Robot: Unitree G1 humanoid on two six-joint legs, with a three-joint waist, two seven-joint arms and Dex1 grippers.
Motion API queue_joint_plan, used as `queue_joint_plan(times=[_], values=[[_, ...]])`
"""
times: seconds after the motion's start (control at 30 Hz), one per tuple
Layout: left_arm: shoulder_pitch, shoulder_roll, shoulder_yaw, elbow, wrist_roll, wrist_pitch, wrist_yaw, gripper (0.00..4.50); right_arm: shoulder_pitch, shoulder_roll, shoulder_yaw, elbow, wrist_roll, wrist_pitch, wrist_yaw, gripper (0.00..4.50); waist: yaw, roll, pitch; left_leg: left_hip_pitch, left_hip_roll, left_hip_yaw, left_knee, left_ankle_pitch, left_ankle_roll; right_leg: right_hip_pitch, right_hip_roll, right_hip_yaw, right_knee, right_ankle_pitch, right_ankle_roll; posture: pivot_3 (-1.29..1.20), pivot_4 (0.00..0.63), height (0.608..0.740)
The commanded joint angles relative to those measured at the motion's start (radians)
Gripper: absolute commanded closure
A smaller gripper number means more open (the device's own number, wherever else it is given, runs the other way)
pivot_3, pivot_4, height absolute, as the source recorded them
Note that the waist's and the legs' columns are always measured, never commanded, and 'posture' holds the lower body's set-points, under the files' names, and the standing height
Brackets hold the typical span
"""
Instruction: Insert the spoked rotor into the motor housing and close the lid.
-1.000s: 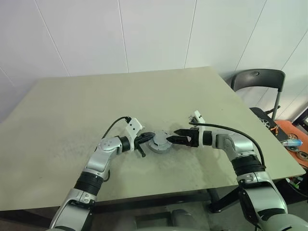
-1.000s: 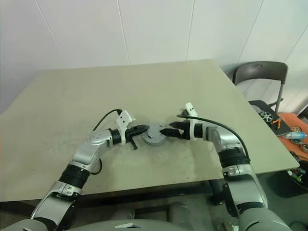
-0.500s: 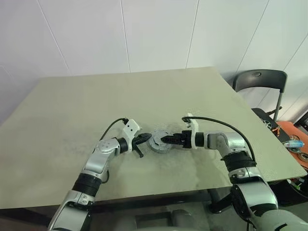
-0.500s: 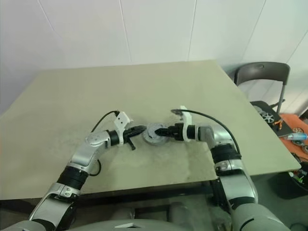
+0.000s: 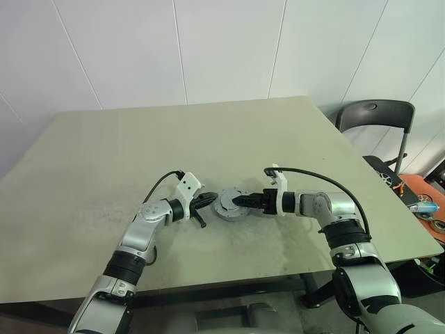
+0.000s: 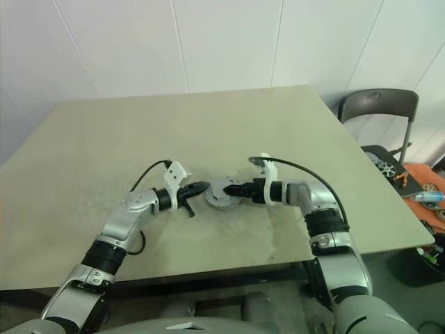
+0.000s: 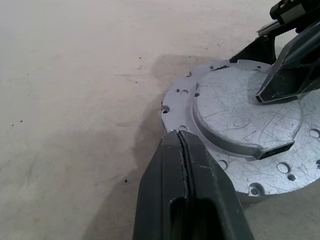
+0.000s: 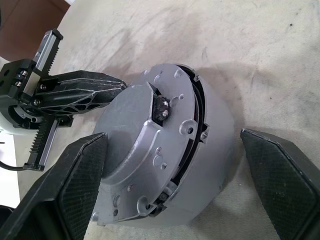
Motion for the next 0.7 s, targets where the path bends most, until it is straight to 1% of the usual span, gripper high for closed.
queue_joint_plan(times=[0.03, 0.17, 0.4, 0.53, 0.6, 0.7], values=[[-0.016, -0.008, 0.027, 0.027, 0.018, -0.029, 0.038, 4.50, -0.016, -0.004, -0.012, 0.013, -0.019, -0.045, -0.027, 0.04, 0.000, 0.000, 0.000, 0.000, 0.000, 0.000, 0.000, 0.000, 0.000, 0.000, 0.000, 0.000, 0.000, 0.000, 0.000, 0.00, 0.000, 0.740], [-0.036, -0.022, 0.051, 0.055, 0.022, -0.072, 0.077, 4.50, -0.025, -0.008, -0.011, 0.032, -0.025, -0.065, -0.030, 0.04, 0.001, 0.000, 0.000, 0.000, 0.000, 0.000, 0.000, 0.000, 0.000, 0.000, 0.000, 0.000, 0.000, 0.000, 0.000, 0.00, 0.000, 0.740], [-0.036, -0.030, 0.058, 0.058, 0.018, -0.082, 0.079, 4.50, -0.028, -0.010, -0.007, 0.039, -0.026, -0.084, -0.025, 0.04, 0.001, 0.000, 0.001, -0.001, 0.000, 0.000, 0.000, 0.000, 0.000, -0.001, 0.000, 0.000, 0.000, 0.000, 0.000, 0.00, 0.000, 0.740], [-0.035, -0.033, 0.061, 0.057, 0.016, -0.081, 0.077, 4.50, -0.040, -0.008, -0.043, 0.048, -0.014, -0.130, -0.035, 0.04, 0.001, 0.000, 0.001, -0.001, 0.000, 0.000, 0.000, 0.000, 0.000, -0.001, 0.000, 0.000, 0.000, 0.000, 0.000, 0.00, 0.000, 0.740], [-0.035, -0.033, 0.062, 0.058, 0.015, -0.080, 0.075, 4.50, -0.044, -0.034, -0.046, 0.032, -0.008, -0.158, 0.001, 0.04, 0.001, 0.001, 0.002, -0.002, 0.000, 0.000, 0.000, 0.000, 0.000, -0.001, 0.000, 0.000, 0.000, 0.000, 0.000, 0.00, 0.000, 0.740], [-0.035, -0.033, 0.062, 0.058, 0.015, -0.078, 0.071, 4.50, -0.031, -0.097, -0.001, -0.014, -0.030, -0.211, 0.088, 0.04, 0.001, 0.002, 0.003, -0.004, 0.000, 0.000, 0.000, 0.000, 0.000, -0.003, 0.000, 0.000, 0.000, 0.002, 0.003, 0.00, 0.000, 0.740]])
